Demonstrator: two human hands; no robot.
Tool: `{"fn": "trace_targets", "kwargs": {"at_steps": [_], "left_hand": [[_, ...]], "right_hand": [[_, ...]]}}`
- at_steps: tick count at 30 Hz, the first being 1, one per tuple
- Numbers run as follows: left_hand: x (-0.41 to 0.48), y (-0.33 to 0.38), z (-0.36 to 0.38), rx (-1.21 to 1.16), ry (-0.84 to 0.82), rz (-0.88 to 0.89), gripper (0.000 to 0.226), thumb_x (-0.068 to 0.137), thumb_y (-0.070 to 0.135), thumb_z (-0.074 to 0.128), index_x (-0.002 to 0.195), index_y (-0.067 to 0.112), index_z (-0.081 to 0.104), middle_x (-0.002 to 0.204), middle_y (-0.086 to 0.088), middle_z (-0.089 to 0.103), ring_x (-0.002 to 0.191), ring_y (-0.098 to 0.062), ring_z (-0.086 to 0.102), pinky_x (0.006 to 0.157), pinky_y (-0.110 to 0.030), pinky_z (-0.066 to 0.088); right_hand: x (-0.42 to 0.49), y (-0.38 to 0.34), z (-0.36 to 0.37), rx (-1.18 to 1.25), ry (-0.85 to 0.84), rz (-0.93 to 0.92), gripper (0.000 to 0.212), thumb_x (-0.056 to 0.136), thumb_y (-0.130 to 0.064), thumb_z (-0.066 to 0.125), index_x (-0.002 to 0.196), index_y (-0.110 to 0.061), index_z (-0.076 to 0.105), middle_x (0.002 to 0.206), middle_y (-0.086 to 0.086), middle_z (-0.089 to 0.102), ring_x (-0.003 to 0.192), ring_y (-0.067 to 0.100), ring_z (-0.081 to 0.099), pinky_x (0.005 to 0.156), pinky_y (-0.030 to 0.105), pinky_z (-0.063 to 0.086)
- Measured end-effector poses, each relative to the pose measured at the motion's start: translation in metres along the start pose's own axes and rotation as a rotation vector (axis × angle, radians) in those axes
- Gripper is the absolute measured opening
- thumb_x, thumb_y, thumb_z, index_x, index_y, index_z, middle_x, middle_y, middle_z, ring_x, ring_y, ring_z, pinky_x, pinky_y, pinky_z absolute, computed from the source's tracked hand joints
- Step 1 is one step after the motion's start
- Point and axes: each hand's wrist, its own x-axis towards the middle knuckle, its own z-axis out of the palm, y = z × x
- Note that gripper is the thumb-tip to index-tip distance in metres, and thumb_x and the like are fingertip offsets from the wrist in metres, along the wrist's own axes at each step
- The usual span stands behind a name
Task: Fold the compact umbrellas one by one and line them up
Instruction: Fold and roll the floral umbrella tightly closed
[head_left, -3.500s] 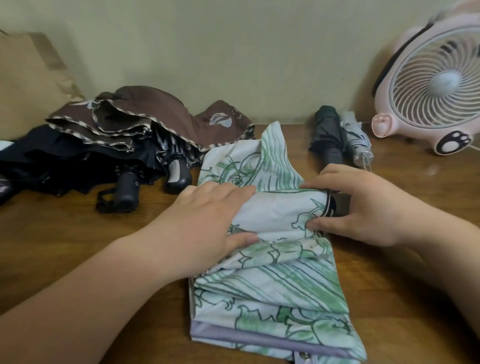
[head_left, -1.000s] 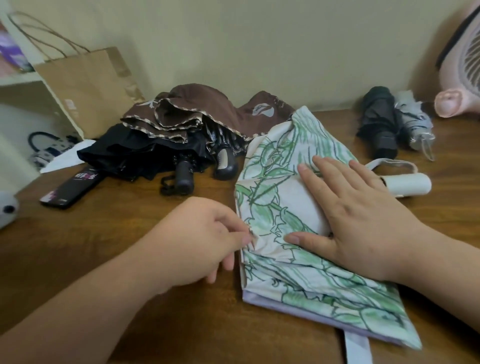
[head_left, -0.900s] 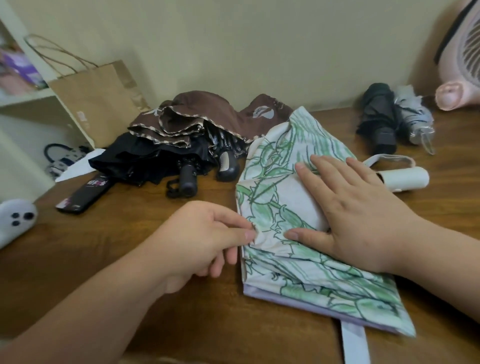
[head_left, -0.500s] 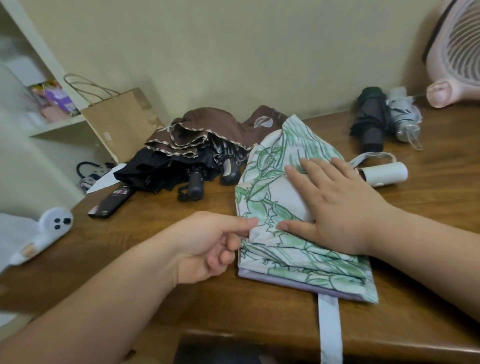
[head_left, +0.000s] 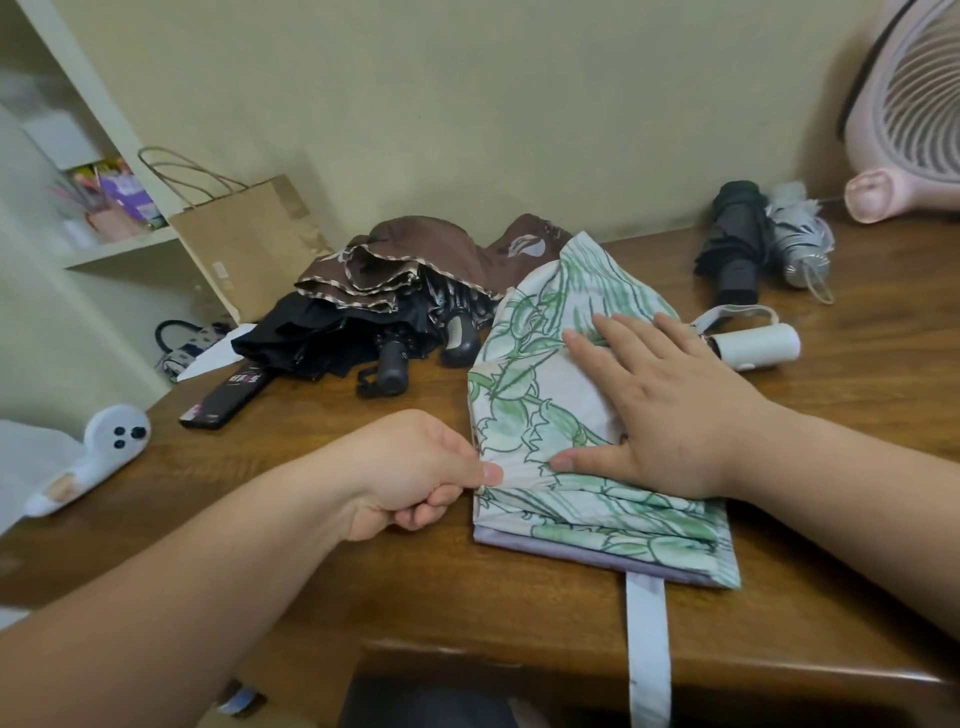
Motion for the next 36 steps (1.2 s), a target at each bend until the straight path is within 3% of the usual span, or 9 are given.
{"fn": "trace_targets", "kwargs": {"at_steps": [8, 11, 15, 20, 23, 25, 27, 30, 36], "left_hand": [[-0.006, 0.015, 0.002, 0.56, 0.302, 0.098, 0.025, 0.085, 0.043, 0.081, 0.077, 0.025, 0.067, 0.06, 0.008, 0.063, 0.051, -0.009, 0.055, 0.056, -0.027, 0.048], [-0.007, 0.03, 0.008, 0.85, 0.544, 0.554, 0.023, 0.092, 0.055, 0.065, 0.098, 0.033, 0.061, 0.104, 0.017, 0.061, 0.1, -0.004, 0.054, 0.087, -0.028, 0.048], [0.024, 0.043, 0.018, 1.011, 0.221, 0.77, 0.076, 0.097, 0.071, 0.039, 0.16, 0.032, 0.024, 0.17, 0.007, 0.014, 0.156, -0.012, 0.005, 0.128, -0.043, 0.01], [0.056, 0.025, 0.022, 1.212, 0.068, 0.591, 0.127, 0.064, 0.102, 0.031, 0.146, 0.038, -0.042, 0.163, 0.011, -0.038, 0.15, -0.014, -0.035, 0.126, -0.055, -0.008], [0.06, 0.02, 0.021, 1.201, 0.064, 0.608, 0.127, 0.057, 0.106, 0.031, 0.143, 0.048, -0.042, 0.158, 0.012, -0.046, 0.145, -0.014, -0.043, 0.124, -0.057, -0.013], [0.062, 0.019, 0.022, 1.187, 0.05, 0.628, 0.127, 0.057, 0.106, 0.038, 0.144, 0.054, -0.039, 0.157, 0.011, -0.048, 0.144, -0.015, -0.046, 0.123, -0.056, -0.017], [0.062, 0.019, 0.022, 1.169, 0.024, 0.624, 0.128, 0.057, 0.104, 0.046, 0.144, 0.057, -0.036, 0.156, 0.011, -0.049, 0.143, -0.017, -0.048, 0.121, -0.055, -0.021], [0.062, 0.018, 0.021, 1.143, -0.001, 0.623, 0.132, 0.054, 0.104, 0.05, 0.142, 0.06, -0.037, 0.153, 0.013, -0.051, 0.14, -0.017, -0.05, 0.12, -0.056, -0.023], [0.066, 0.013, 0.019, 1.099, -0.005, 0.658, 0.136, 0.048, 0.107, 0.049, 0.142, 0.06, -0.037, 0.153, 0.014, -0.052, 0.14, -0.017, -0.05, 0.12, -0.058, -0.022]], "right_hand": [[-0.002, 0.007, -0.004, 0.019, -0.036, -0.041, 0.126, 0.06, -0.108, 0.009, 0.155, -0.035, -0.027, 0.169, 0.004, -0.018, 0.156, 0.022, -0.017, 0.127, 0.046, -0.008], [-0.002, 0.006, -0.006, 0.027, -0.042, -0.04, 0.126, 0.06, -0.108, 0.011, 0.155, -0.036, -0.028, 0.169, 0.004, -0.018, 0.156, 0.022, -0.017, 0.127, 0.046, -0.008], [-0.003, 0.007, -0.007, 0.047, -0.032, -0.051, 0.128, 0.06, -0.108, 0.009, 0.16, -0.031, -0.016, 0.171, 0.003, -0.013, 0.157, 0.021, -0.013, 0.127, 0.046, -0.004], [-0.005, 0.012, -0.014, 0.06, -0.058, -0.061, 0.136, 0.06, -0.106, 0.021, 0.161, -0.023, -0.013, 0.17, 0.003, -0.016, 0.156, 0.016, -0.017, 0.127, 0.04, -0.01], [-0.012, 0.02, -0.036, 0.136, -0.049, -0.069, 0.127, 0.068, -0.094, 0.047, 0.163, -0.029, -0.005, 0.17, -0.003, -0.012, 0.155, 0.013, -0.014, 0.125, 0.034, -0.011], [-0.022, 0.027, -0.053, 0.208, 0.077, -0.072, 0.1, 0.074, -0.079, 0.058, 0.157, -0.03, 0.032, 0.165, 0.0, 0.023, 0.152, 0.018, 0.019, 0.126, 0.038, 0.018], [-0.033, 0.032, -0.068, 0.327, 0.195, -0.048, 0.059, 0.077, -0.066, 0.063, 0.122, -0.028, 0.066, 0.12, -0.009, 0.062, 0.112, 0.009, 0.058, 0.095, 0.037, 0.051], [-0.044, 0.026, -0.086, 0.34, -0.014, 0.17, 0.04, 0.07, -0.069, 0.065, 0.076, -0.03, 0.069, 0.069, -0.014, 0.066, 0.066, 0.004, 0.061, 0.053, 0.025, 0.046], [-0.093, -0.015, -0.067, 0.924, -0.167, 0.433, 0.038, 0.056, -0.057, 0.08, 0.087, -0.037, 0.077, 0.071, -0.001, 0.074, 0.054, 0.01, 0.063, 0.055, 0.026, 0.05]]}}
